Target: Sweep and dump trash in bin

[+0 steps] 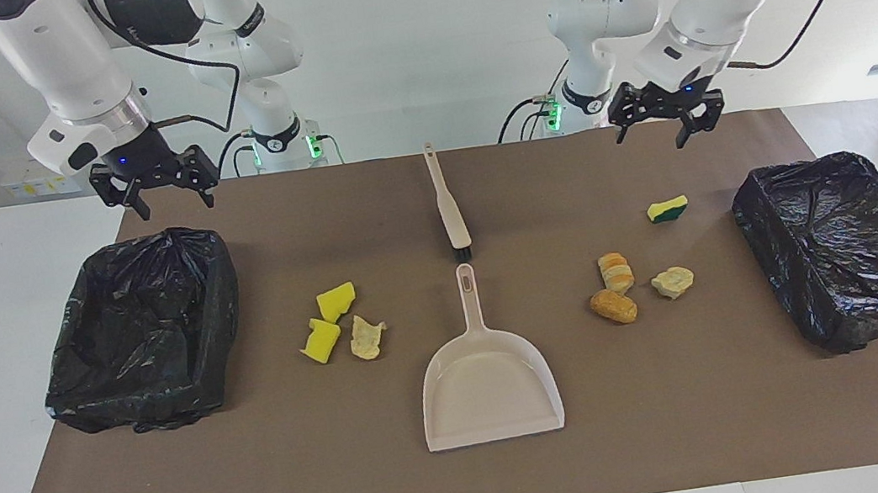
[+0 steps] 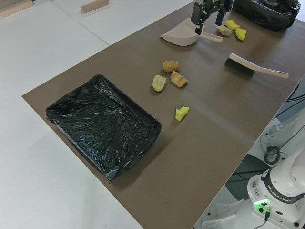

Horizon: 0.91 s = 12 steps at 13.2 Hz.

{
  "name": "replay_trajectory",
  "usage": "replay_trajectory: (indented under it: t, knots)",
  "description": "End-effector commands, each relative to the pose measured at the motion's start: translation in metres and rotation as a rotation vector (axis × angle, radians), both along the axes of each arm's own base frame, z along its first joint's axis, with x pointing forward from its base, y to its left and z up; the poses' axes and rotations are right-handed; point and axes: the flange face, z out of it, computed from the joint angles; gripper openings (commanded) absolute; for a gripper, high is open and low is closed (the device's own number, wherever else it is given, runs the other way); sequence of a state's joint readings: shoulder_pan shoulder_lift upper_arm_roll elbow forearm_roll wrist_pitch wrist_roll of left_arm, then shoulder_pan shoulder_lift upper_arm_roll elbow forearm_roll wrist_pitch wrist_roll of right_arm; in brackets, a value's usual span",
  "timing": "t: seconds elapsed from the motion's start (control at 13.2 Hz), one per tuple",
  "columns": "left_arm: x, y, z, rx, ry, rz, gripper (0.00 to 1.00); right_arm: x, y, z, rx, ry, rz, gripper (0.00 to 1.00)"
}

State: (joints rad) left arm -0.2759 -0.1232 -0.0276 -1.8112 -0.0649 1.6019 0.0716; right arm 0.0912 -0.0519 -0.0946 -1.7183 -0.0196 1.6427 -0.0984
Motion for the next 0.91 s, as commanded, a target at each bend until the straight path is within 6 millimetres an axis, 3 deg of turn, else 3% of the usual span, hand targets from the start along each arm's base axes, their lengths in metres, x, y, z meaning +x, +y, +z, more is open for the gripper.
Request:
replay_trajectory:
  t: [0.0,0.15,0.3,0.45,0.6,0.68,0.83]
  knots:
    - [-0.039,-0.043,-0.014,0.005,0.007,-0.112,1.00,0.012,0.027,-0.029,0.020,0.003,0.025,1.00]
    - [-0.065,-0.078,-0.031,-0.008,0.002,-0.182,1.00,0.025,0.056,-0.037,0.023,-0.020,-0.028,1.00]
    - [-0.099,-0.121,-0.043,-0.019,-0.009,-0.267,1.00,0.041,0.067,-0.048,0.021,-0.030,-0.073,1.00]
    - [-0.131,-0.162,-0.065,-0.016,-0.017,-0.288,1.00,0.057,0.092,-0.065,0.018,-0.029,-0.089,1.00]
    - [-0.163,-0.192,-0.089,-0.017,-0.028,-0.260,1.00,0.080,0.134,-0.089,0.008,-0.035,-0.143,1.00]
    - [-0.180,-0.205,-0.102,-0.012,-0.028,-0.239,1.00,0.090,0.166,-0.097,0.045,-0.044,-0.173,1.00]
    - [-0.216,-0.233,-0.133,-0.022,-0.049,-0.176,1.00,0.111,0.193,-0.111,0.107,-0.046,-0.212,1.00]
